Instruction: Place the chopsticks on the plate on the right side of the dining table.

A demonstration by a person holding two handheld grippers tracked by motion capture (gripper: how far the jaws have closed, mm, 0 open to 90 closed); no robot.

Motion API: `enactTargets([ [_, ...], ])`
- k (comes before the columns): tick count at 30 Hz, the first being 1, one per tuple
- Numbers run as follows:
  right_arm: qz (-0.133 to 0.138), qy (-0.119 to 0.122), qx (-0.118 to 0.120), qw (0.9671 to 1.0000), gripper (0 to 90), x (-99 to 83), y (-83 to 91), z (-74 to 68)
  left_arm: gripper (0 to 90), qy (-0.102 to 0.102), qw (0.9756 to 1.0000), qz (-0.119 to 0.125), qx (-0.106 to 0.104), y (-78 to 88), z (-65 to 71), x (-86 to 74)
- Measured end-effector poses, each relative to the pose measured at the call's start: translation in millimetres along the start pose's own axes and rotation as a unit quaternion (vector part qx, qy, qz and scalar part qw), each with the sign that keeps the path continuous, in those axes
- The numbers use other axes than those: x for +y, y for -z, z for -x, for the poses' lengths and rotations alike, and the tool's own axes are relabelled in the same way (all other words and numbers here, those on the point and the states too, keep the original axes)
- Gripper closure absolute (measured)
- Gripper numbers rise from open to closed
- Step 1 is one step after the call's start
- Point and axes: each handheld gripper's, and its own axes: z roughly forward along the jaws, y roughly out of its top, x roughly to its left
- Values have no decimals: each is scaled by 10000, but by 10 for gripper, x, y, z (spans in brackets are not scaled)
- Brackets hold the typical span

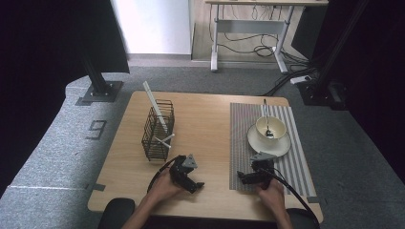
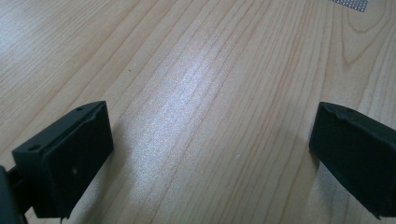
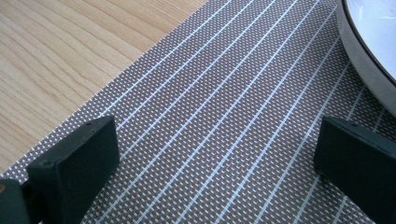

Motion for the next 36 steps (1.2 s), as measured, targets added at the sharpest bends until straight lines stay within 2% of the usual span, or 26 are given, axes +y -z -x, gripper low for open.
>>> enactTargets([
  [8, -4, 12, 19, 10000, 0, 4, -4, 4, 0, 37, 10000, 10, 9, -1, 6, -1],
  [14, -8, 14, 18, 10000, 0, 5, -5, 4, 0, 177, 9997, -14, 141, 10, 39, -8],
  [17, -9, 14, 20, 10000, 0, 5, -5, 4, 0, 362, 9989, -4, 297, 23, 84, -26],
  [22, -40, 12, 41, 10000, 0, 14, 0, 8, 0, 412, 9985, -18, 349, 35, 105, -36],
  [28, -140, 84, 79, 9998, 2, 66, 51, 15, 0, 408, 9986, -14, 349, 34, 105, -36],
  [36, -125, 428, 246, 9987, 2, 305, 267, -64, 0, 403, 9986, -17, 349, 35, 103, -36],
])
